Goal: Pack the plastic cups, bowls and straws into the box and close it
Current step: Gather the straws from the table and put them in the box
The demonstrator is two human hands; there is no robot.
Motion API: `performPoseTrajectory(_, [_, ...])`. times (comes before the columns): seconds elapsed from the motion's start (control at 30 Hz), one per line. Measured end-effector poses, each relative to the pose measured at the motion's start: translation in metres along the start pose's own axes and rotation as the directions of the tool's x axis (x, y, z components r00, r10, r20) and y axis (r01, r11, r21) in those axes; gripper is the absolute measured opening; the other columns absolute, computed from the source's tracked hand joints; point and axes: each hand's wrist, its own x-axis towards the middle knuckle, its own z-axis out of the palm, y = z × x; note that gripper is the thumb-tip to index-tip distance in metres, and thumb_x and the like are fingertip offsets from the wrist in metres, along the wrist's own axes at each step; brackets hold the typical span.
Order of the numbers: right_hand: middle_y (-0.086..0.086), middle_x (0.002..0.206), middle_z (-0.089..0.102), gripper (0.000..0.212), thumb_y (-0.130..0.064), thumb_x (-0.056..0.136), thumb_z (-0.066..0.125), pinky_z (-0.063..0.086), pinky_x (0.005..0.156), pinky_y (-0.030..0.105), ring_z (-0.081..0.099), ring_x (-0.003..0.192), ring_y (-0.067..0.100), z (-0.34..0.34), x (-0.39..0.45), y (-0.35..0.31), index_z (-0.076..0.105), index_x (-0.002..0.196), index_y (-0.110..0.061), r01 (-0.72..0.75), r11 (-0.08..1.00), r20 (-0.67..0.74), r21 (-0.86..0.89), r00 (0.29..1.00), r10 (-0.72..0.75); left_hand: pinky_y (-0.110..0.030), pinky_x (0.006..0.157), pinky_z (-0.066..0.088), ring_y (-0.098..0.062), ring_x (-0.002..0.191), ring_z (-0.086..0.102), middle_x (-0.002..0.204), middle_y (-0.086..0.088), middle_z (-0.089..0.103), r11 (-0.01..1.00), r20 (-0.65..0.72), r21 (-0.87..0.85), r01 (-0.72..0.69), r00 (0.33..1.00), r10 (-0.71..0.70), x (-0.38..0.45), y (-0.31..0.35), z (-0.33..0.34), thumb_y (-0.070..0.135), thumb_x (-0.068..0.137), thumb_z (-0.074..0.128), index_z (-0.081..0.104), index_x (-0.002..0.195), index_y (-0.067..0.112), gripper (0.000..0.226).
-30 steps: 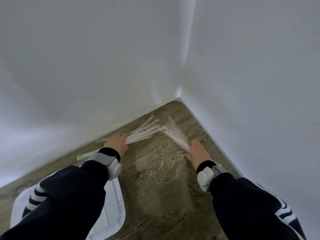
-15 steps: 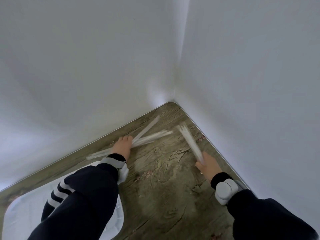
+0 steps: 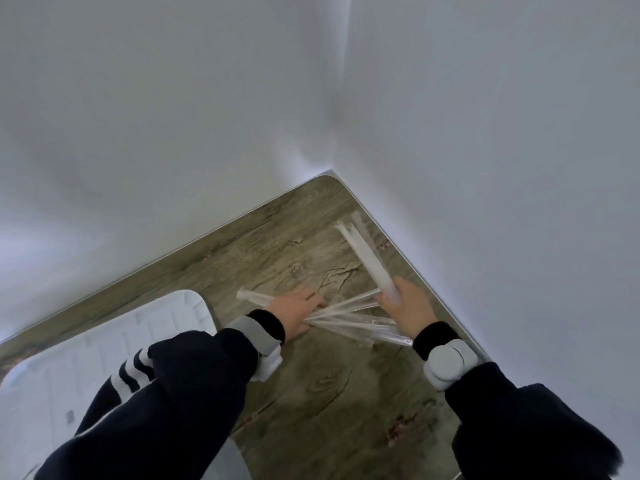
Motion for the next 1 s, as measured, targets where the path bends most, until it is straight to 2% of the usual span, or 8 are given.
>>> performPoseTrajectory(0.13, [0.008,0.111,0.047,0.032,-0.032,0.093,0.051,0.038,0.088,0.031,0.044,0.109,0.027,0.014,-0.004,-0.009,0.053,0.111,-0.006,0.139,0.964,0.053,-0.226,0.990,-0.130,-0.039,0.113,0.026,-0.023,0.137,0.030,0.149,-0.005,0.029,0.992,-0.042,-0.005,0.125,0.991,-0.126,-0.030,-0.025,-0.007,0.041,0.081,0.065,0.026,0.143,0.024,0.076])
performPoseTrajectory(0.23, [0.008,0.135,0.044,0.040,-0.032,0.094,0.050,0.035,0.104,0.033,0.039,0.125,0.025,0.027,0.001,-0.024,0.049,0.124,-0.005,0.266,0.914,0.126,-0.306,0.963,-0.237,-0.044,0.114,0.020,-0.024,0.140,0.022,0.151,-0.005,0.024,0.959,-0.096,0.030,0.280,0.956,-0.277,-0.056,-0.051,-0.011,0.053,0.070,0.070,0.019,0.146,0.025,0.096])
performPoseTrajectory(0.37, [0.005,0.151,0.031,0.046,-0.033,0.094,0.048,0.022,0.117,0.039,0.021,0.143,0.023,0.046,0.015,-0.036,0.045,0.131,-0.006,0.390,0.846,0.307,-0.364,0.908,-0.286,-0.045,0.111,0.030,-0.032,0.139,0.023,0.151,-0.011,0.017,0.883,-0.045,-0.076,0.463,0.883,-0.467,-0.073,-0.068,-0.007,0.047,0.060,0.081,0.007,0.148,0.021,0.118])
performPoseTrajectory(0.47, [0.002,0.155,0.024,0.047,-0.033,0.093,0.051,0.019,0.117,0.039,0.019,0.144,0.022,0.053,0.017,-0.035,0.044,0.134,-0.011,0.414,0.840,0.361,-0.352,0.888,-0.286,-0.042,0.110,0.033,-0.035,0.138,0.025,0.151,-0.016,0.014,0.825,0.021,-0.193,0.531,0.843,-0.538,-0.074,-0.069,-0.001,0.037,0.060,0.084,-0.001,0.149,0.020,0.124])
performPoseTrajectory(0.6, [0.003,0.143,0.036,0.049,-0.038,0.089,0.053,0.026,0.109,0.037,0.033,0.133,0.023,0.052,0.013,-0.029,0.041,0.134,-0.025,0.403,0.823,0.316,-0.401,0.904,-0.288,-0.037,0.106,0.037,-0.035,0.134,0.035,0.150,-0.017,0.013,0.794,0.032,-0.291,0.534,0.835,-0.549,-0.070,-0.061,0.004,0.027,0.064,0.083,0.000,0.149,0.017,0.120])
performPoseTrajectory(0.73, [0.004,0.138,0.037,0.093,-0.064,0.070,0.063,0.021,0.112,0.044,0.033,0.132,0.024,0.053,0.001,-0.027,0.019,0.144,-0.028,0.425,0.769,0.348,-0.478,0.895,-0.278,-0.032,0.090,0.045,-0.034,0.117,0.051,0.147,-0.017,0.018,0.797,0.041,-0.336,0.501,0.854,-0.519,-0.067,-0.050,0.003,0.020,0.071,0.076,0.005,0.148,0.013,0.105])
performPoseTrajectory(0.83, [0.009,0.139,0.034,0.114,-0.066,0.062,0.069,0.017,0.114,0.047,0.031,0.133,0.027,0.055,-0.007,-0.025,0.010,0.147,-0.018,0.429,0.695,0.361,-0.577,0.897,-0.253,-0.034,0.081,0.048,-0.033,0.101,0.057,0.140,-0.020,0.029,0.800,0.050,-0.385,0.461,0.876,-0.480,-0.063,-0.043,0.002,0.013,0.074,0.070,0.008,0.148,0.010,0.097])
performPoseTrajectory(1.0, [0.010,0.135,0.036,0.080,-0.041,0.074,0.066,0.034,0.100,0.041,0.036,0.124,0.028,0.063,-0.011,-0.025,0.028,0.139,-0.012,0.424,0.672,0.365,-0.607,0.900,-0.238,-0.029,0.080,0.046,-0.021,0.090,0.053,0.127,-0.016,0.046,0.799,0.083,-0.409,0.441,0.890,-0.449,-0.060,-0.041,0.003,0.007,0.075,0.067,0.009,0.148,0.011,0.093])
